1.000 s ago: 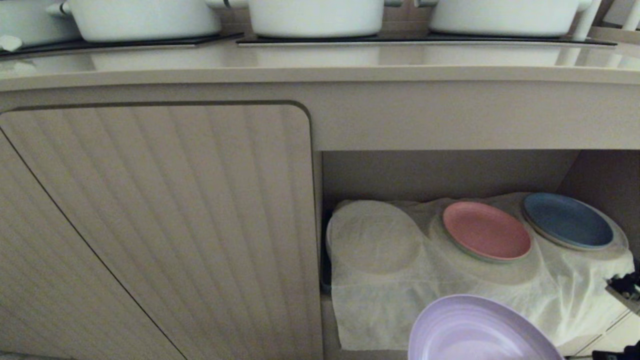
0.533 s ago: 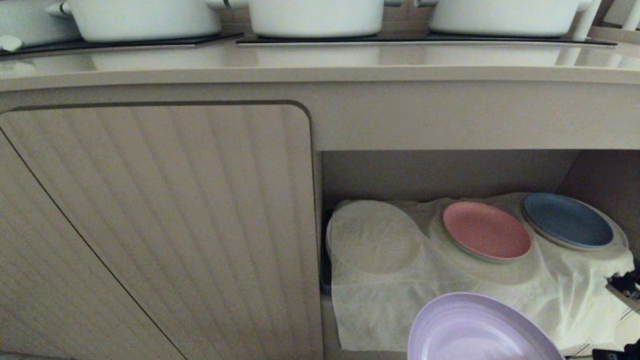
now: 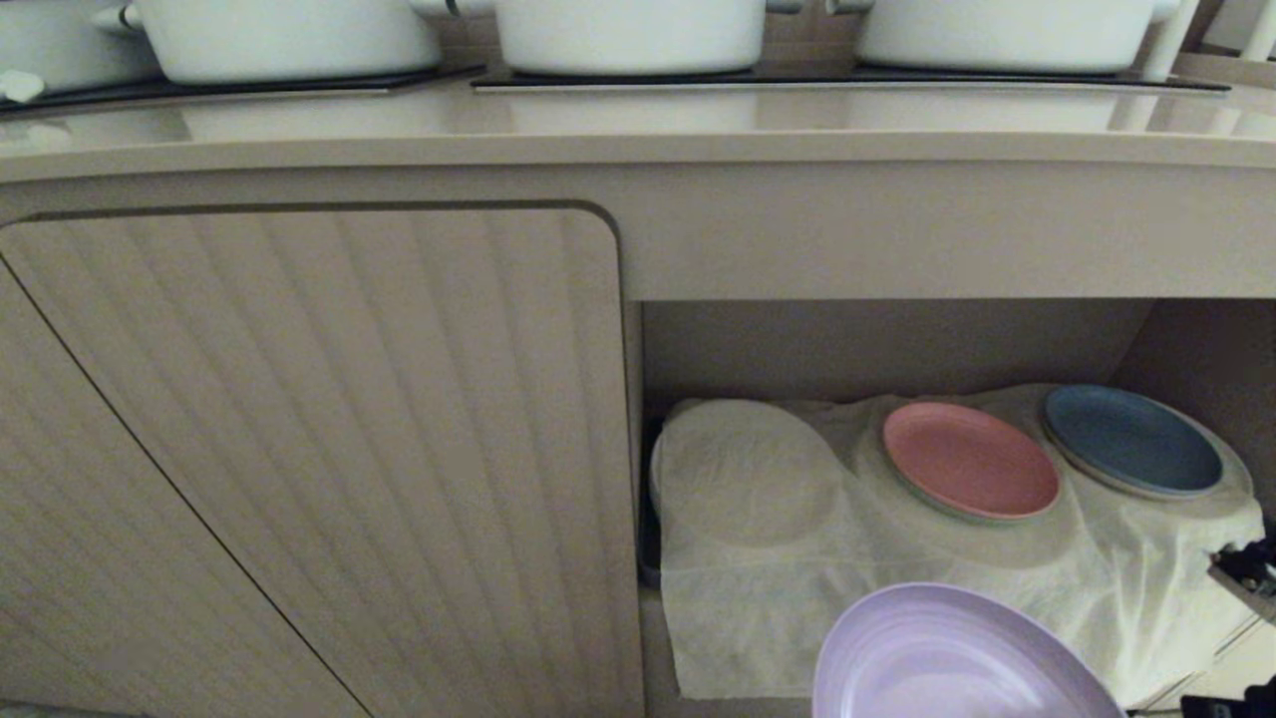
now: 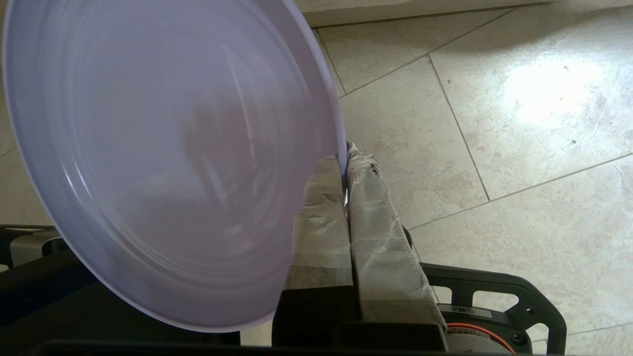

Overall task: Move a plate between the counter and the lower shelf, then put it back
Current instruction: Put the plate

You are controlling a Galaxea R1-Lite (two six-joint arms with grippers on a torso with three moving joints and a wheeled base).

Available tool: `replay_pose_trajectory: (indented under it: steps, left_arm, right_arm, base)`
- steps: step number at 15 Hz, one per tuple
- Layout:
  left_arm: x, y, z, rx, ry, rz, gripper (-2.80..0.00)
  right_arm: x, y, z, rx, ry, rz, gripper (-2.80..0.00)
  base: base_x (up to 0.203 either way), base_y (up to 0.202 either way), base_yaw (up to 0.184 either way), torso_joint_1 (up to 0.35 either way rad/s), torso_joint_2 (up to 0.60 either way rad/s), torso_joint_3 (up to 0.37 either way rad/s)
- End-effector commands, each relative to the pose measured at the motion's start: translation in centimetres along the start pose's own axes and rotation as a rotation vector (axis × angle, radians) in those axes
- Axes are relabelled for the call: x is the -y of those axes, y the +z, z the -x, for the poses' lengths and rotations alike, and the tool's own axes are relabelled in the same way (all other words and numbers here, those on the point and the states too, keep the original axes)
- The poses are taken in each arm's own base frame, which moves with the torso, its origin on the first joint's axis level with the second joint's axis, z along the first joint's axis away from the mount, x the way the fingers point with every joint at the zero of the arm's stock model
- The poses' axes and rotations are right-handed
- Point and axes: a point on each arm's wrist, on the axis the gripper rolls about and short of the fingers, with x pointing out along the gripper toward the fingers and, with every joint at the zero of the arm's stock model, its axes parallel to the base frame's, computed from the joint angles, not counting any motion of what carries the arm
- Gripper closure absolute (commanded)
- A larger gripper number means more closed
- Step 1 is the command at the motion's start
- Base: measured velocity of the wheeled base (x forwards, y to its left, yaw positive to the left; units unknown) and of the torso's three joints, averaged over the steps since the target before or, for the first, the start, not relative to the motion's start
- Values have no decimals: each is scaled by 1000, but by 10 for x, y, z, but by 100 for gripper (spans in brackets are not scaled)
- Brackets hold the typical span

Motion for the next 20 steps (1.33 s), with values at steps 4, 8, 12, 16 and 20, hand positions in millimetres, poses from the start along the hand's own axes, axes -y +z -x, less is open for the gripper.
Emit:
replay_pose_trajectory:
  steps: [4,8,12,16,20]
  left_arm:
    - [0,0,0,0,1,1,0]
    - [0,0,0,0,1,1,0]
    - [0,0,0,0,1,1,0]
    - [0,0,0,0,1,1,0]
    - [0,0,0,0,1,1,0]
  right_arm:
    - [0,-1,-1,0,-15,1,0]
    - [0,-1,-1,-1,-16,1,0]
    - [0,-1,-1,-4,-17,1,0]
    - [0,-1,-1,-5,-15,1,0]
    - [0,-1,-1,-3,-13,-12,0]
  base:
    - [0,0,0,38,-173,-183]
    - [0,0,0,156,-487,-294]
    - [0,0,0,174,-462,-277]
    - [0,0,0,196,-473,-282]
    - [0,0,0,207,-489,-281]
